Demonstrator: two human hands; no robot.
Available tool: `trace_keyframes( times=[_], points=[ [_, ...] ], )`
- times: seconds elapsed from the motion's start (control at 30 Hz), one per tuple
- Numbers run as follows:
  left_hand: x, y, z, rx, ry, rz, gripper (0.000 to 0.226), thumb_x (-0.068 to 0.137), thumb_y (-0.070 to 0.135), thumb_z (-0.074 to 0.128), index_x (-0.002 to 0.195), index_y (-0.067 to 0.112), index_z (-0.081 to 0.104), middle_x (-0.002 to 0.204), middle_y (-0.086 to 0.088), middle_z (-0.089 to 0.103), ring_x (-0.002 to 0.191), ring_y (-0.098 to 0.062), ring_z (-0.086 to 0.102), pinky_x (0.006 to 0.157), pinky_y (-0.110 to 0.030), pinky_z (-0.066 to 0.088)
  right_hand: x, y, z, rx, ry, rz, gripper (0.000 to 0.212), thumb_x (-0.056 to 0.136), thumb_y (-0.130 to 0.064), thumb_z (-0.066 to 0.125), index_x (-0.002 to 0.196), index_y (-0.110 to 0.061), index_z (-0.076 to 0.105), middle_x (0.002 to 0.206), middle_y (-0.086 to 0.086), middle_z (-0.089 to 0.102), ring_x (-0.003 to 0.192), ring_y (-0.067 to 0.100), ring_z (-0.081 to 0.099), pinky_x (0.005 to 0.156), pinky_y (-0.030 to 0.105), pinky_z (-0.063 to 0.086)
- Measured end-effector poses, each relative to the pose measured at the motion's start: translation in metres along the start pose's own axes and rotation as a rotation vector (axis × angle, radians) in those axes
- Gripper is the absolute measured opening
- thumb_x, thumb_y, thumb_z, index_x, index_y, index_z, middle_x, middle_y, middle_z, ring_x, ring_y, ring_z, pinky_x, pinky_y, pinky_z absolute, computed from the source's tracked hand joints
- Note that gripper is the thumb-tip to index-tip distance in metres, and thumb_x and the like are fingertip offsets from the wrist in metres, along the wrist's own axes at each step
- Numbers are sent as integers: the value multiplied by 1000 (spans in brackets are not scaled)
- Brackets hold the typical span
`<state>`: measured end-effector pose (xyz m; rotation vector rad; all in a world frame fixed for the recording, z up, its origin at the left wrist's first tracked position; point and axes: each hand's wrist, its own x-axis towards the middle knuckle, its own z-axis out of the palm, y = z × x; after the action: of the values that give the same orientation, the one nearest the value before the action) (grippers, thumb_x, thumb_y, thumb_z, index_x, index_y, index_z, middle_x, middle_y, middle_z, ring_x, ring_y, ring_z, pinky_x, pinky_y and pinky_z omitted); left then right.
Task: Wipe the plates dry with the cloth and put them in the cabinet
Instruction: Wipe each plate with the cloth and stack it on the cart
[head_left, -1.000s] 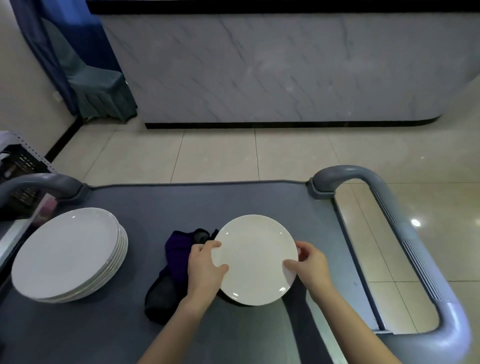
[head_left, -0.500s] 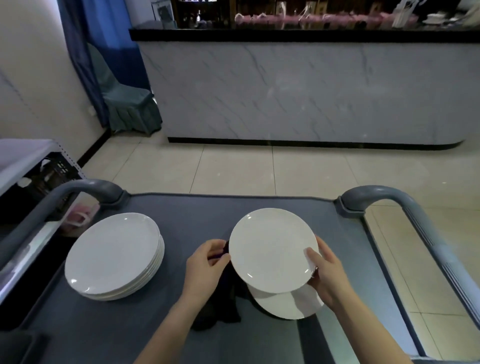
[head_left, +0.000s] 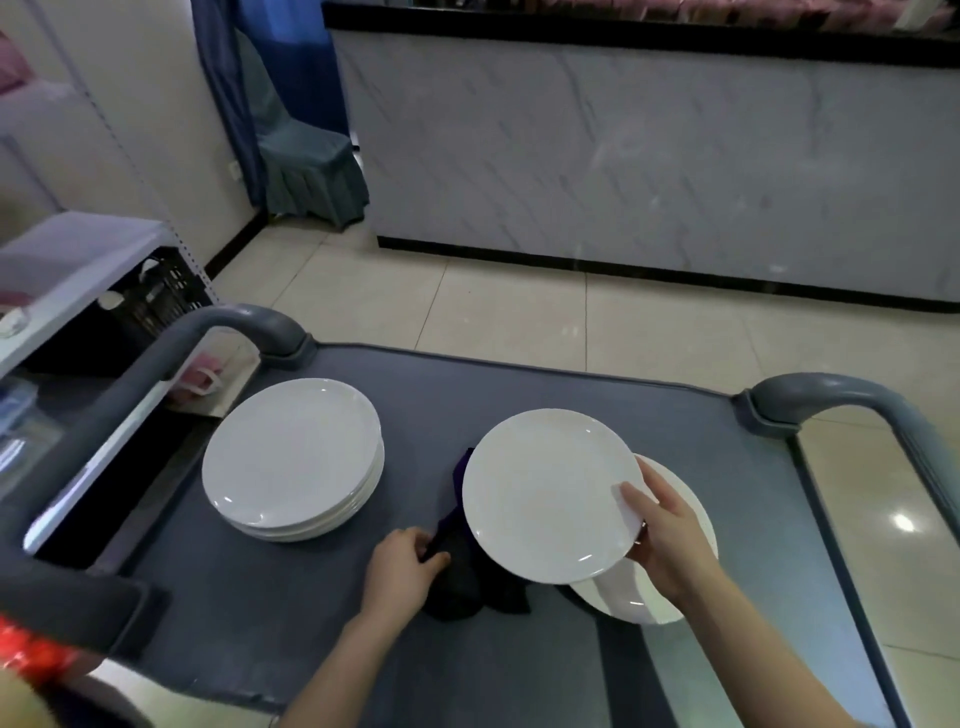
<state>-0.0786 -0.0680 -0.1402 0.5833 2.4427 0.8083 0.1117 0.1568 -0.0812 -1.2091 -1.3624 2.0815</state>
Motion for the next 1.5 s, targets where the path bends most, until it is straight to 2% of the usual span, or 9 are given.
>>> trace_keyframes(
  times=[0.2, 0.5, 0.63, 0.7, 0.8, 0.93, 1.07, 1.23, 1.5],
  points=[
    [9, 9, -20, -215, 25, 34, 18, 91, 21, 68, 77, 23, 57, 78, 7, 66, 75, -9, 59, 59, -8, 39, -4, -1, 6, -3, -5, 0, 34, 99, -18, 55, 118, -44, 67, 113, -5, 74, 93, 20, 73, 64, 35, 58],
    [10, 79, -106, -703, 278, 136, 7, 99, 26, 55, 92, 27, 55, 90, 1, 62, 84, -15, 56, 76, -32, 47, -10, -21, 15, 9, -17, -86, 37, 99, -17, 56, 127, -40, 64, 117, -2, 72, 101, 29, 69, 65, 36, 58],
    [-14, 126, -114, -722, 92, 357, 12, 97, 23, 58, 88, 31, 57, 82, 7, 66, 75, -5, 60, 66, -21, 49, -13, -25, 26, 41, -12, -114, 36, 99, -17, 55, 126, -40, 64, 116, -1, 72, 99, 30, 69, 63, 35, 58],
    [-28, 142, -99, -629, -117, 435, 6, 93, 28, 59, 91, 33, 61, 86, 11, 70, 78, -5, 62, 71, -20, 50, -15, -28, 32, 57, -16, -131, 35, 99, -17, 55, 123, -39, 66, 114, 1, 73, 93, 28, 70, 62, 34, 57],
    [-35, 149, -69, -141, -341, 591, 25, 99, 27, 49, 116, 31, 67, 135, 18, 59, 121, 2, 53, 102, -14, 35, -17, -34, 37, 80, -25, -154, 34, 99, -15, 56, 122, -38, 66, 109, 5, 74, 84, 28, 71, 60, 37, 57],
    [-24, 140, -51, 303, -245, 803, 44, 97, 5, 43, 134, 19, 60, 150, 13, 45, 128, -16, 46, 108, -17, 27, -21, -36, 38, 112, -24, -172, 34, 99, -15, 57, 125, -35, 65, 108, 6, 75, 83, 26, 73, 61, 37, 58],
    [-20, 118, -51, 269, -29, 793, 42, 98, 23, 52, 140, 28, 53, 148, 21, 43, 133, -7, 39, 112, -29, 29, -25, -36, 38, 183, -2, -167, 31, 99, -15, 56, 124, -29, 66, 111, 6, 74, 81, 22, 73, 60, 36, 57],
    [-36, 112, -24, 449, -18, 840, 51, 104, 41, 20, 154, 41, 15, 155, 30, -6, 143, 9, -13, 116, -23, -5, -32, -41, 47, 194, -12, -179, 25, 100, -16, 55, 121, -23, 68, 107, 6, 76, 84, 23, 74, 61, 35, 58],
    [-3, 154, -17, 329, -159, 891, 57, 103, 33, 20, 156, 32, 2, 156, 24, -13, 144, 9, -13, 120, -22, 0, -49, -44, 58, 112, -86, -194, 27, 102, -22, 53, 118, -32, 72, 110, 8, 75, 92, 29, 74, 66, 34, 58]
  ],
)
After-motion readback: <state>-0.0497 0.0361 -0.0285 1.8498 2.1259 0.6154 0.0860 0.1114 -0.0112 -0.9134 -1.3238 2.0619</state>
